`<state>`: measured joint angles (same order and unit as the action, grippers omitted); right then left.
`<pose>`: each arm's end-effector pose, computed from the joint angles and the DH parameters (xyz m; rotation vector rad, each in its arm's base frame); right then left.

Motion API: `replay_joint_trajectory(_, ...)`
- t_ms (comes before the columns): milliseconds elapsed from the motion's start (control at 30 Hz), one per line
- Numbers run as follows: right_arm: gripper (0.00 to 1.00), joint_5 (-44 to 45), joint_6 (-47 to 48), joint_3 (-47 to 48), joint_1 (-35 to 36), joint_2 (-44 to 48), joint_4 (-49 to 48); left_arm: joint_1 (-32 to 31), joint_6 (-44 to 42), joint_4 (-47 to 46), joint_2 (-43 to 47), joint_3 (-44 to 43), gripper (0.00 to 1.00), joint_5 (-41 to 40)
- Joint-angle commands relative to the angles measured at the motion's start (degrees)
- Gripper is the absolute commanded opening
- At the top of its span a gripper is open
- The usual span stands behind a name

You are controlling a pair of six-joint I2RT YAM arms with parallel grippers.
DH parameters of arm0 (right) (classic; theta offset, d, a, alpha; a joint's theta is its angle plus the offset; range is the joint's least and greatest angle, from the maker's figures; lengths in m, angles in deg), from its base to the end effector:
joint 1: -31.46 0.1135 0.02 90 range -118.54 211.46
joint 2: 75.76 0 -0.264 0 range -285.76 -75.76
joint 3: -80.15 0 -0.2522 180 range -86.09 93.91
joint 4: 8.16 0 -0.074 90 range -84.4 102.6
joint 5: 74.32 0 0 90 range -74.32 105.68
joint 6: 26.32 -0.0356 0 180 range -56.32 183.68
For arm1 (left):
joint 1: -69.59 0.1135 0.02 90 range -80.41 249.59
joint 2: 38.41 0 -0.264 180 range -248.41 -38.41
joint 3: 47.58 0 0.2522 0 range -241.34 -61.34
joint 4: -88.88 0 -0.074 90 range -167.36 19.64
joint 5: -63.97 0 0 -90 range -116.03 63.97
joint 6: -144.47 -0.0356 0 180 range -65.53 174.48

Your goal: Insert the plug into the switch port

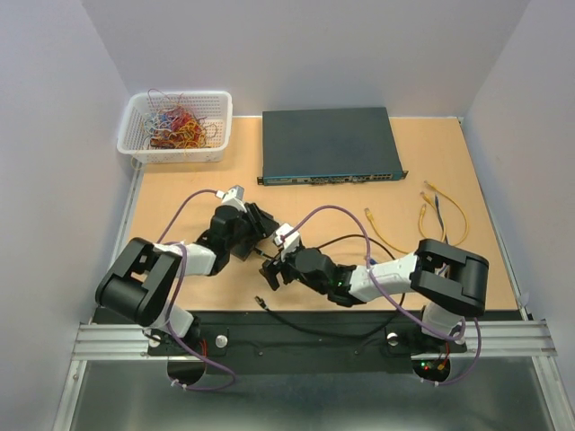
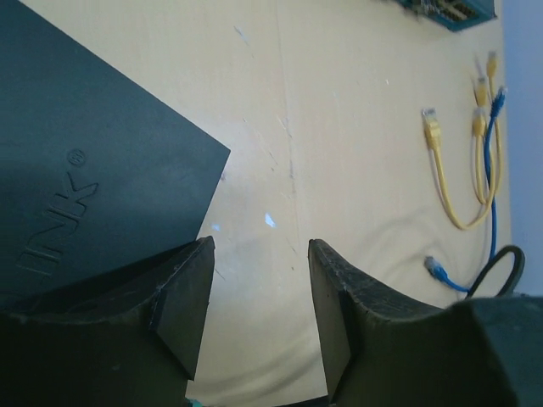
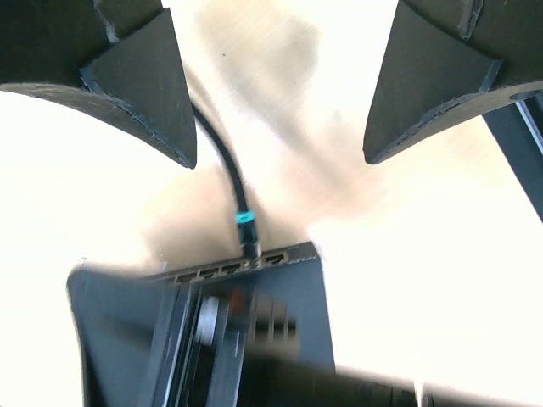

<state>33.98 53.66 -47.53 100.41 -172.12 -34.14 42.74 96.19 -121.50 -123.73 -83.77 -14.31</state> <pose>0.1301 0.3068 0.1671 -0.7443 1.7709 0.6433 0.2346 -0.1268 0.1509 -0.1138 2.0179 -0.9846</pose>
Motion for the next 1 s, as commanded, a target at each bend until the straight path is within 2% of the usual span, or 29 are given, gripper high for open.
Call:
replay_joint_trajectory(0, 0.84, -2.0, -2.2, -0.3, 0.0, -0.2, 2.2, 3.1, -3.6, 6.8, 4.1, -3.9, 0.60, -0.7)
replay_joint_trajectory(300, 0.84, 0.8, -2.2, 4.7, -0.1, -5.2, 2.9, 5.8, -6.8, 13.6, 10.4, -7.9, 0.60, -1.8)
replay_joint_trajectory(433, 0.84, 0.9, 0.6, 7.8, -0.1, -6.5, 3.4, 11.6, -8.1, 14.7, 12.5, -7.1, 0.62, -0.1)
replay_joint_trajectory(667, 0.82, 1.6, 3.3, 11.3, -0.1, -9.0, 4.5, 14.5, -8.4, 12.9, 11.0, -6.0, 0.61, -3.0)
replay_joint_trajectory(833, 0.72, 4.5, 5.4, 11.7, -0.5, -9.6, 5.7, 17.5, -8.5, 10.4, 9.1, -3.9, 0.61, -3.6)
replay_joint_trajectory(967, 0.72, 4.4, 5.8, 12.1, -2.1, -10.0, 7.2, 20.3, -8.1, 9.3, 5.9, -4.5, 0.59, -2.5)
